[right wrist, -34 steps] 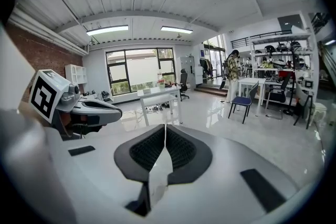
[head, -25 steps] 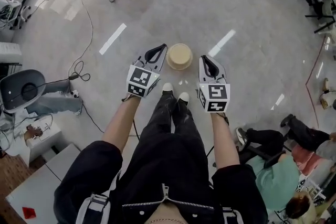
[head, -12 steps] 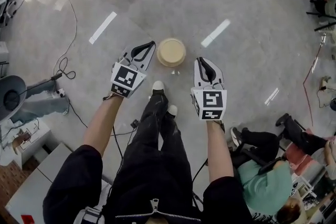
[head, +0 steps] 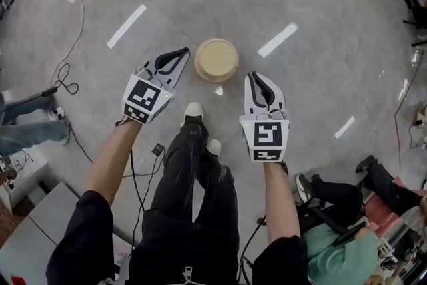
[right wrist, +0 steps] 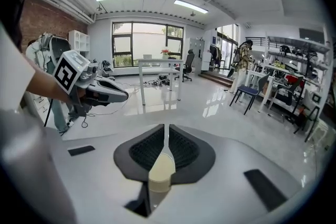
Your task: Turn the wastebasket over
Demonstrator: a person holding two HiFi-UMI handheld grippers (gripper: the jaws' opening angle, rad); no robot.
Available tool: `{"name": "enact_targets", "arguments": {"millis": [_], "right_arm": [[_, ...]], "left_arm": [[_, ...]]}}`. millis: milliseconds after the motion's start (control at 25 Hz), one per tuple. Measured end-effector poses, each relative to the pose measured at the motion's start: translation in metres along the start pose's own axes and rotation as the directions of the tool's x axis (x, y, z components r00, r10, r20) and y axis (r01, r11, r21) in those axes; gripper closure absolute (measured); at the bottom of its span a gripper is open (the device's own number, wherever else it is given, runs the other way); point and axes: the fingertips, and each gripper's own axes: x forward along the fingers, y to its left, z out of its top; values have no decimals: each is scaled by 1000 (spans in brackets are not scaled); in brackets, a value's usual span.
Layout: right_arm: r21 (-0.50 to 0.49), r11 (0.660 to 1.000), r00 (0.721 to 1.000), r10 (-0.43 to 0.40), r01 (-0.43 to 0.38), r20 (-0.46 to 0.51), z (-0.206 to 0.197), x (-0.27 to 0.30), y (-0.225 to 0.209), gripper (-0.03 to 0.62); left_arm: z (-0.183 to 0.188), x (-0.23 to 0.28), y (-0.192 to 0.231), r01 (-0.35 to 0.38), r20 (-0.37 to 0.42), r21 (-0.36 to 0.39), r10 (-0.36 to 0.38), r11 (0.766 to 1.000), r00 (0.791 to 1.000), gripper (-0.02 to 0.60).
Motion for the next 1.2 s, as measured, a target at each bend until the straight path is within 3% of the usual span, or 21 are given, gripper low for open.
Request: {"name": "enact_targets", "arguments": {"millis": [320, 560, 920, 1040, 1200], "right_arm": [[-19, 1000, 1000, 3, -3, 24, -86, 61, 9, 579], [-40, 999, 999, -10, 12, 44, -146, 101, 2, 541], [-89, 996, 995, -14, 23, 102, -208, 170, -5, 536], [-79, 997, 995, -3, 11, 98, -230, 191, -8, 531], [-21, 1000, 997, 18, -16, 73, -261, 213, -13, 515]], "left_arm": [[-91, 50, -4, 3, 18, 55, -4, 998, 1000, 575], [-158, 87, -8, 14, 7, 85, -15, 996, 1000, 575], [-244, 146, 5, 47, -10, 123, -47, 991, 999, 575], [-269, 161, 9, 68, -23, 100, -66, 993, 998, 575], [-294, 173, 13, 57, -9, 15, -57, 998, 998, 553]]}}
